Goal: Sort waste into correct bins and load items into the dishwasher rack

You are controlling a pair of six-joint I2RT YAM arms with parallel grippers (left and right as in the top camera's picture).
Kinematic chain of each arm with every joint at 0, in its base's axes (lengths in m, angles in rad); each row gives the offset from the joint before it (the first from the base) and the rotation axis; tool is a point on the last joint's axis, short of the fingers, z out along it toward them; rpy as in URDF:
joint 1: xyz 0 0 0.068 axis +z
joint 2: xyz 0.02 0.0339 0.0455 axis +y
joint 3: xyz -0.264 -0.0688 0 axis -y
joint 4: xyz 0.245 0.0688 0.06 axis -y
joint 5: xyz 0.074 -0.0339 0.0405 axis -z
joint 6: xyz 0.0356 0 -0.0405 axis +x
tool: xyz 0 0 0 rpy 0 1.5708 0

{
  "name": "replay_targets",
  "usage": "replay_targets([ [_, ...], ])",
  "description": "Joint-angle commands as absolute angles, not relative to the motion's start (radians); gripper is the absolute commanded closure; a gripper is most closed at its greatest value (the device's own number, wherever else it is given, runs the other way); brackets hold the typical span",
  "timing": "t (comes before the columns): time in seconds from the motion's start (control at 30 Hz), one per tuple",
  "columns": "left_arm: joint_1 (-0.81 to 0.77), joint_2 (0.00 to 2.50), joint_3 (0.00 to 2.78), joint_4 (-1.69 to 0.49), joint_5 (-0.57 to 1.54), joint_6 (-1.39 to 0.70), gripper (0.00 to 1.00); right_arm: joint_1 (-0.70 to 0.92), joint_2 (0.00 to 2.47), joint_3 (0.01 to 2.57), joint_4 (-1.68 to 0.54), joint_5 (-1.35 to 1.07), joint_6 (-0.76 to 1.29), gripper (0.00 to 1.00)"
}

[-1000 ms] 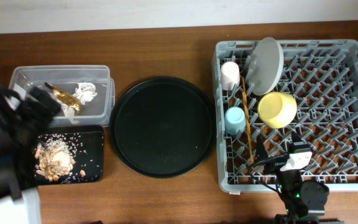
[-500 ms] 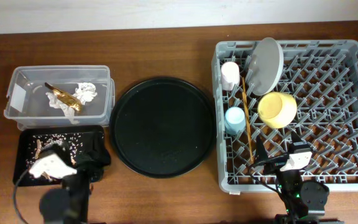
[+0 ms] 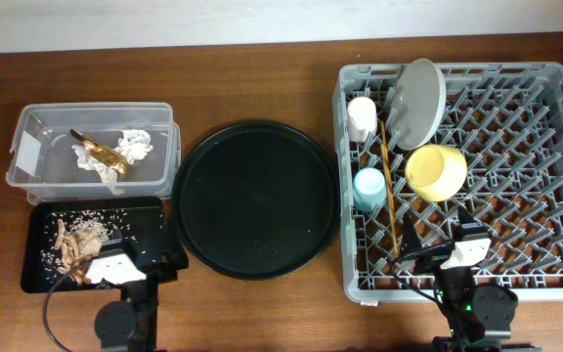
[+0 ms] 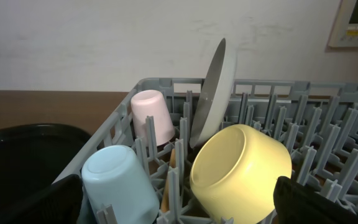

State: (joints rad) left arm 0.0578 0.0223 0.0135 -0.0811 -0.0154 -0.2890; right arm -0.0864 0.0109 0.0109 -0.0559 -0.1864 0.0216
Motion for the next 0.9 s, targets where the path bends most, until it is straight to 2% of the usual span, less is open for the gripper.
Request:
replay_targets([
  [0.0,0.033,0.015,0.009,-0.084,-0.012,0.110,0.01,-0.093,0.004,0.006,-0.060,-0.199,0.015,0.02],
  [0.87,0.020,0.015,0.009,-0.084,-0.012,0.129,0.01,-0.093,0.004,0.006,-0.060,-0.199,0.015,0.02],
])
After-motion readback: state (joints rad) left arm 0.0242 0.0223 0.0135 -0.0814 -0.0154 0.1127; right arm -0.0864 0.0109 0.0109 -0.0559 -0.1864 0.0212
